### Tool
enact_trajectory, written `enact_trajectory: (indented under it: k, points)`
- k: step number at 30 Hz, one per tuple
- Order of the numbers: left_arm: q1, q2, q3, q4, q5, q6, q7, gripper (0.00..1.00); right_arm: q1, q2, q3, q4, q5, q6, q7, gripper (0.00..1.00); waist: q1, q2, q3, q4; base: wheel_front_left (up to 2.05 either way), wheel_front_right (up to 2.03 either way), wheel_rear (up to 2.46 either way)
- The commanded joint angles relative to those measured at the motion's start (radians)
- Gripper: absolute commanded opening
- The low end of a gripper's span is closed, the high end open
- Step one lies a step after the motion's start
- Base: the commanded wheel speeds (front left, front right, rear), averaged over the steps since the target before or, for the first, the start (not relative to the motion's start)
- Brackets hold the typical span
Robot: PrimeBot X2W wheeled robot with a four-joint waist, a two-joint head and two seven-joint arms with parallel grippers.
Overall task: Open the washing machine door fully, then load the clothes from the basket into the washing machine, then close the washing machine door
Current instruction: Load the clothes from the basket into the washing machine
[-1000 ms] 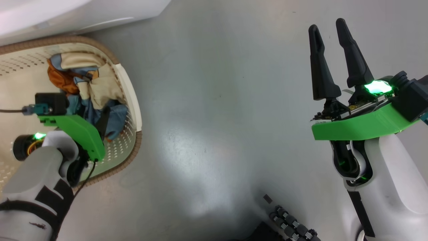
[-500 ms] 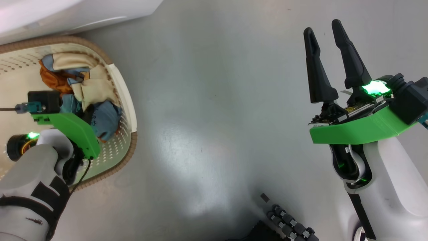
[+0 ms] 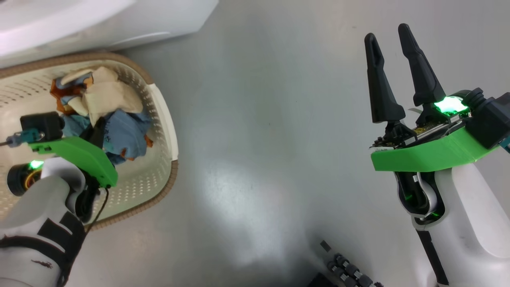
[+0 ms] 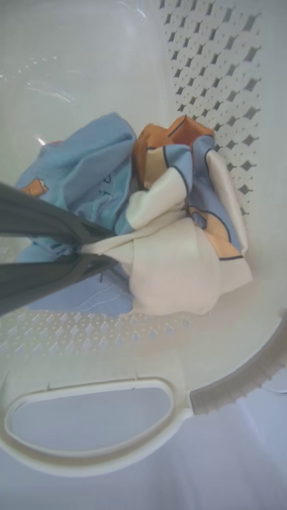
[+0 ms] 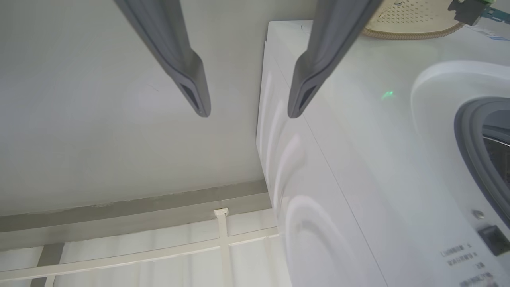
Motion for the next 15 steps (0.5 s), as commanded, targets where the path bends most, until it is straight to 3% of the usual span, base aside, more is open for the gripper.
enact_trajectory:
  k: [1, 11, 15]
  points:
    - [0.029, 0.021, 0.022, -0.005, -0.016, 0.000, -0.028, 0.00, 0.038, -0.006, 0.006, -0.015, -0.007, 0.006, -0.008, 1.00, 0.0000, -0.0001, -0.039, 0.022, 0.00, 0.00, 0.00]
    - [0.111, 0.020, 0.013, -0.060, -0.029, 0.000, -0.079, 0.00, 0.061, -0.023, 0.002, 0.014, 0.003, 0.006, -0.008, 1.00, 0.0000, -0.0001, -0.159, 0.074, 0.00, 0.00, 0.00]
    - [0.131, 0.022, 0.057, -0.106, 0.005, 0.000, -0.081, 0.00, 0.088, -0.033, -0.005, 0.025, 0.006, 0.006, -0.008, 1.00, 0.0000, -0.0001, -0.211, 0.100, 0.00, 0.00, 0.00]
